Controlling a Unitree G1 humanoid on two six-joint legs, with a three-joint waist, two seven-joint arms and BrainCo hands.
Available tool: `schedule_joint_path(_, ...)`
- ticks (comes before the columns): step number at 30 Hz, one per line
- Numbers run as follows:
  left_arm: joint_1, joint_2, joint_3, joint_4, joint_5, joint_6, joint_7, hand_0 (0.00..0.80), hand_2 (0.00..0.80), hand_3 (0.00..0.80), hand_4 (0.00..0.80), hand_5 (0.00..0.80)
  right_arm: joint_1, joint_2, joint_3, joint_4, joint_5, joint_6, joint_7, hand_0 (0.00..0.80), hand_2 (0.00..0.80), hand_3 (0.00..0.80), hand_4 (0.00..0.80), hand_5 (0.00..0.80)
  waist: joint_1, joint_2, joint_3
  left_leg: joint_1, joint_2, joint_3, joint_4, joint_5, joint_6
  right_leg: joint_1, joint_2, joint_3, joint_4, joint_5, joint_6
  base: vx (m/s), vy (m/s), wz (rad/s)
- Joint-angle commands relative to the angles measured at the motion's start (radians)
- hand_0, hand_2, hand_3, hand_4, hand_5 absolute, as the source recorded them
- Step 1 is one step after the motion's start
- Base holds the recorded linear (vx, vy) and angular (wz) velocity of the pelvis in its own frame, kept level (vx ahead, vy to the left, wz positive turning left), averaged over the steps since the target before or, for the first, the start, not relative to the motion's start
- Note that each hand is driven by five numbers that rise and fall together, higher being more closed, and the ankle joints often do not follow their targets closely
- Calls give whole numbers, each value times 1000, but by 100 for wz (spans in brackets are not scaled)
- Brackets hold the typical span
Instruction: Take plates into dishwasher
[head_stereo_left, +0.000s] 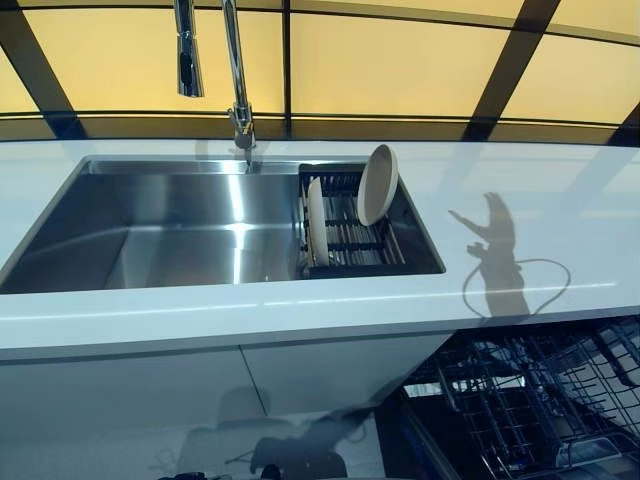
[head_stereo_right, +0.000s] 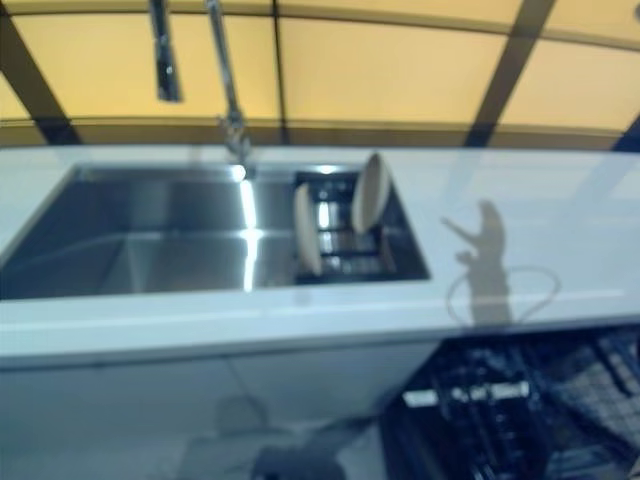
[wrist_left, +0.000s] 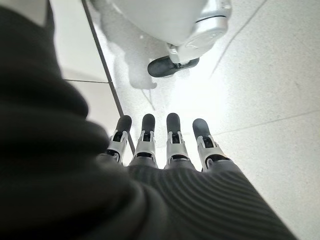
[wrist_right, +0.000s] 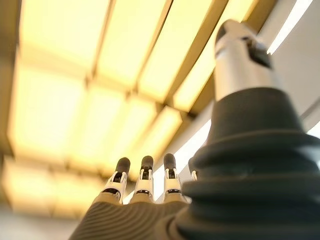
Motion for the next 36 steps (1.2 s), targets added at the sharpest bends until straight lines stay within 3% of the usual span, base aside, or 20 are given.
schedule_joint_path(1,-9,55,-48,17,25,25,13,0,0,0,0,0,-232,-123,215,-79,-471,-66,-87,0,0,0,0,0,62,-36,-32,-25,17,-19,127,-95,28,-127,-85,-24,297,61,102,86,5,6)
schedule_joint_path(3,18,70,-40,-14,32,37,14,0,0,0,0,0,-290,-146,356,-124,-624,-60,-67,0,0,0,0,0,57,-19,-6,15,30,-28,73,-66,22,-203,-68,-22,355,96,119,171,-91,0)
schedule_joint_path(6,19,89,-27,-21,-5,37,11,0,0,0,0,0,-340,-131,466,-111,-783,-118,-66,0,0,0,0,0,54,-28,1,45,45,-35,31,-72,2,-222,-66,-58,135,135,116,129,-209,-7)
schedule_joint_path(8,1,89,-16,-17,-48,39,37,0,0,0,0,0,-390,-121,541,-97,-845,-164,-119,0,0,0,0,0,63,-31,-4,18,54,-37,19,-66,-1,-206,-49,-39,98,127,107,25,-194,0)
schedule_joint_path(10,2,82,-5,-17,-26,38,13,0,0,0,0,0,-389,-124,565,-97,-940,-212,-139,0,0,0,0,0,70,-30,-16,11,56,-29,-12,-44,-12,-184,-44,-60,42,137,107,95,-113,20)
schedule_joint_path(13,17,70,-18,-18,-12,32,-12,0,0,0,0,0,-403,-140,635,-68,-981,-253,-173,0,0,0,0,0,83,-34,-38,-9,49,-45,-46,-22,-17,-159,-29,-50,-13,145,104,128,-72,42)
schedule_joint_path(16,20,61,-17,-12,-2,31,-23,0,0,0,0,0,-379,-137,635,-39,-1027,-281,-186,0,0,0,0,0,87,-29,-46,-28,43,-47,-52,-12,-24,-162,-25,-54,-14,139,101,70,-23,19)
schedule_joint_path(24,27,64,3,3,15,35,-33,0,0,0,0,0,-266,-140,547,-74,-1149,-281,-168,0,0,0,0,0,77,-16,-27,-55,35,-45,-52,-5,-28,-182,-34,-60,-14,143,108,36,-12,2)
schedule_joint_path(29,-11,79,8,2,-7,21,-43,0,0,0,0,0,-250,-118,524,-122,-1170,-229,-133,0,0,0,0,0,66,-2,21,-106,34,-49,-52,10,-30,-236,-39,-54,-14,153,113,-141,-7,1)
schedule_joint_path(36,-8,64,12,-10,-21,20,-44,0,0,0,0,0,-179,-121,469,-152,-1129,-270,-148,0,0,0,0,0,54,6,31,-100,38,-40,-52,5,-30,-236,-41,-46,-14,150,113,7,1,0)
